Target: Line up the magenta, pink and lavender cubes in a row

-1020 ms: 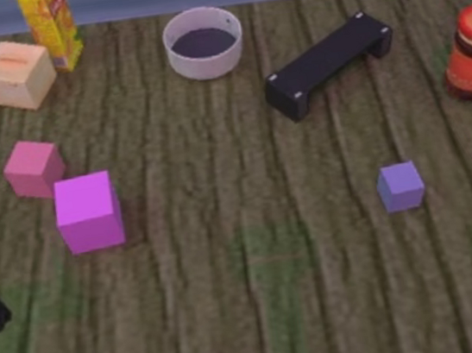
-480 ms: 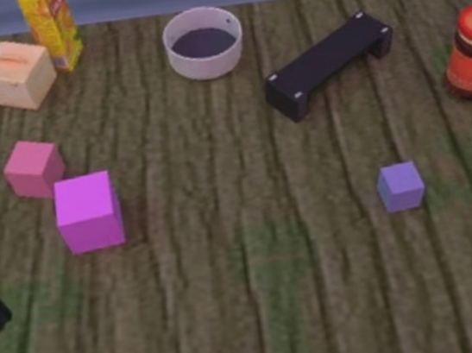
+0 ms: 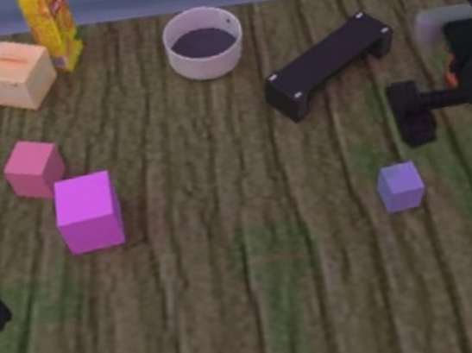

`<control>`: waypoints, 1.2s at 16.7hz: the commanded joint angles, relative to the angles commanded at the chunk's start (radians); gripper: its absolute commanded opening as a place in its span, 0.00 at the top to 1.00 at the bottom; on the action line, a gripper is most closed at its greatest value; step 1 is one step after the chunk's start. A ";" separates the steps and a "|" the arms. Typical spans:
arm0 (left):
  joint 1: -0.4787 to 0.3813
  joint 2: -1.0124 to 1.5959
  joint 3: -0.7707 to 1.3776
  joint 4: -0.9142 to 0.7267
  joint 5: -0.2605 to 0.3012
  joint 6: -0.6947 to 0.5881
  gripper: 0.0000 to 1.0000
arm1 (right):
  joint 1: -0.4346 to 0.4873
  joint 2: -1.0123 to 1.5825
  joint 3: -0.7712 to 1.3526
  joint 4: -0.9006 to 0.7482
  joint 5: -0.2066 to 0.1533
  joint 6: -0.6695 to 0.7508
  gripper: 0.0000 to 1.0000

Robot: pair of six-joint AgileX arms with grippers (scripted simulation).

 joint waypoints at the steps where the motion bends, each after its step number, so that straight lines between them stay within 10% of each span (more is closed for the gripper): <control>1: 0.000 0.000 0.000 0.000 0.000 0.000 0.00 | 0.013 0.072 0.060 -0.040 0.000 0.010 0.00; 13: 0.000 0.000 0.000 0.000 0.000 0.000 0.00 | 0.064 0.371 0.321 -0.196 0.001 0.050 0.00; 20: 0.000 0.000 0.000 0.000 0.000 0.000 0.00 | 0.069 0.451 0.201 0.012 0.002 0.051 0.00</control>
